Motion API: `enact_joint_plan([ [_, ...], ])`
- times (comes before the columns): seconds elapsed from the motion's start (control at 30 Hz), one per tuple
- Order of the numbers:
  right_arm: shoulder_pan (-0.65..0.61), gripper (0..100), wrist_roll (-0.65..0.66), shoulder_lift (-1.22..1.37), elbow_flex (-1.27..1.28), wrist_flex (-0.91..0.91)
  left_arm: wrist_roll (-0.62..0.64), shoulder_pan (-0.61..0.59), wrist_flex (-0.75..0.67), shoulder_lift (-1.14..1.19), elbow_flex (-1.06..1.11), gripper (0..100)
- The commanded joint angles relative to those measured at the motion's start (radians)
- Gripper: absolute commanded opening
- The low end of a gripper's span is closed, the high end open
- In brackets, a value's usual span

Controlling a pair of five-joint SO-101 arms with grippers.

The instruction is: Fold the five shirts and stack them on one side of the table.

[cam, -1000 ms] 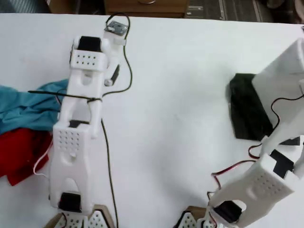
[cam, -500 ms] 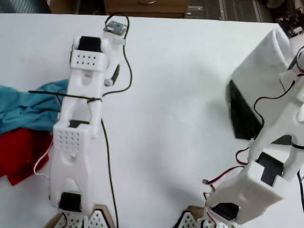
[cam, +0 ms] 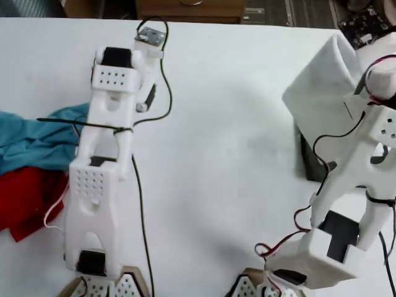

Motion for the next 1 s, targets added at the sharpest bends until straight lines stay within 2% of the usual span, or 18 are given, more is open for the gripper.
enact_joint_plan([
  [0.0, -0.016, 2.1, -0.072, -0.064, -0.009, 0.002, 0.011, -0.009, 0.012, -0.012, -0.005, 3],
  [0.17, 0.008, 2.1, -0.143, -0.022, 0.051, 0.002, 0.009, -0.009, 0.012, -0.014, -0.007, 3],
  [0.4, 0.005, 2.1, -0.149, 0.044, 0.16, 0.002, 0.009, -0.006, 0.009, -0.012, -0.01, 3],
  [0.67, -0.113, 2.1, -0.149, -0.041, 0.146, 0.002, 0.009, -0.006, 0.009, -0.011, -0.008, 3],
  [0.8, -0.17, 2.1, -0.203, -0.093, 0.146, 0.004, 0.009, -0.008, 0.009, -0.011, -0.005, 3],
  [0.97, -0.139, 2.1, -0.209, -0.093, 0.152, 0.004, 0.009, -0.009, 0.009, -0.011, -0.005, 3],
])
